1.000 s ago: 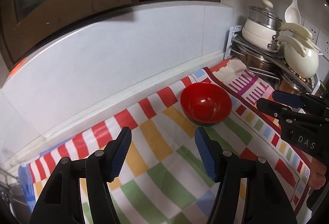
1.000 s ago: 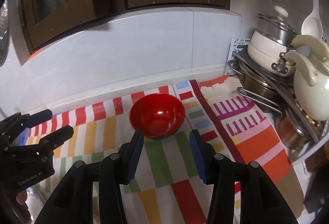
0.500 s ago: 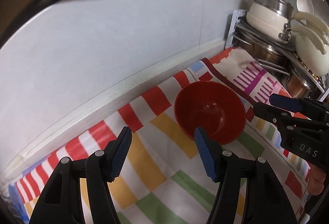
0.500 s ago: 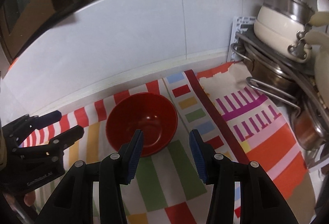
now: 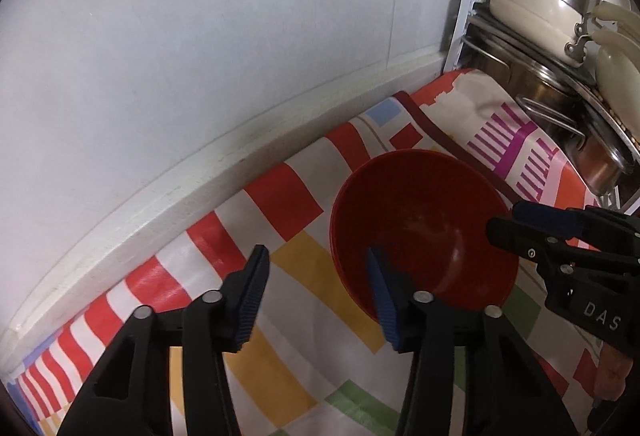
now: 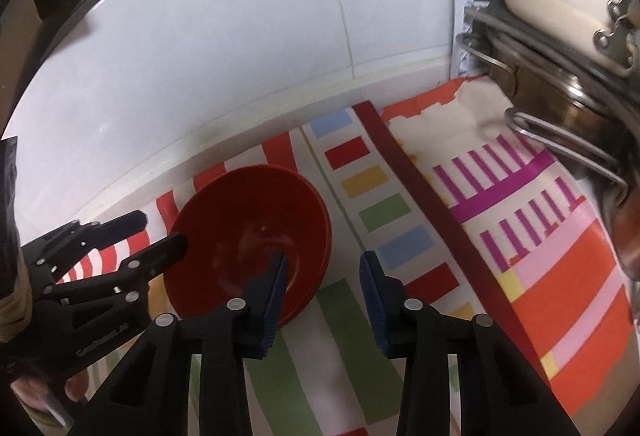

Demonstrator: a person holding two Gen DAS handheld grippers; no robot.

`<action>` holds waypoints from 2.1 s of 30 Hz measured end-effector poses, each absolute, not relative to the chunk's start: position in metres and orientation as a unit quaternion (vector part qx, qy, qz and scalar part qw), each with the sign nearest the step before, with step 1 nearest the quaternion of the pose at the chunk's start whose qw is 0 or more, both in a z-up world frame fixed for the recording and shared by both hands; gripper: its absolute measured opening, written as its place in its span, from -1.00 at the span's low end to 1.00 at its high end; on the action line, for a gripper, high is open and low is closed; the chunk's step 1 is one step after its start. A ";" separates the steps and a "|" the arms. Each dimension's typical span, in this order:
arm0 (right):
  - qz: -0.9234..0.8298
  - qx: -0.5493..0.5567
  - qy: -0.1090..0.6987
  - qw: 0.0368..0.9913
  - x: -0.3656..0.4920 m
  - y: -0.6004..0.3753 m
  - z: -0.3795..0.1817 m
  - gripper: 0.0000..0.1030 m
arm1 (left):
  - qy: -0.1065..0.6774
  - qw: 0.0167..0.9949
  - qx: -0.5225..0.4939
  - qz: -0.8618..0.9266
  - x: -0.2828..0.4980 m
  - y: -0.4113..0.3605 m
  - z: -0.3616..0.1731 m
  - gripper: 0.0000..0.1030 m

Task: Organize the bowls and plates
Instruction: 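Move both grippers to the red bowl by the wall, then close both grippers on the red bowl rim, then lift the red bowl with both grippers and carry it over the white bowl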

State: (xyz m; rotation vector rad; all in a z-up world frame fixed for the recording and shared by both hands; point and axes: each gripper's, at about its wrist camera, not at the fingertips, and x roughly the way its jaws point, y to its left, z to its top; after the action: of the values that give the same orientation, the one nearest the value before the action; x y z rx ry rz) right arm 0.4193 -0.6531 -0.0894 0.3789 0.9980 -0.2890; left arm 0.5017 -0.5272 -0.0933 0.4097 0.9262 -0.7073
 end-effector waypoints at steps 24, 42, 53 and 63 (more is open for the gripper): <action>-0.132 0.221 0.487 0.835 0.423 -0.649 -0.096 -0.71 | 0.465 0.796 0.180 -0.343 0.503 -0.533 -0.100 -0.75; -0.125 0.195 0.468 0.853 0.376 -0.599 -0.036 -0.71 | 0.428 0.823 0.158 -0.337 0.446 -0.476 -0.033 -0.75; -0.116 0.190 0.454 0.862 0.331 -0.562 -0.001 -0.71 | 0.402 0.841 0.152 -0.329 0.388 -0.445 0.004 -0.75; -0.112 0.179 0.444 0.871 0.291 -0.524 0.022 -0.71 | 0.386 0.849 0.142 -0.330 0.347 -0.402 0.023 -0.75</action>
State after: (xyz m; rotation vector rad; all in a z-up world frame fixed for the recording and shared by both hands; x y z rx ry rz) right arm 0.2909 -0.5236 0.0220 0.3740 0.9280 -0.2334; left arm 0.3468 -0.4020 0.0233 0.2996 0.8141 -0.6959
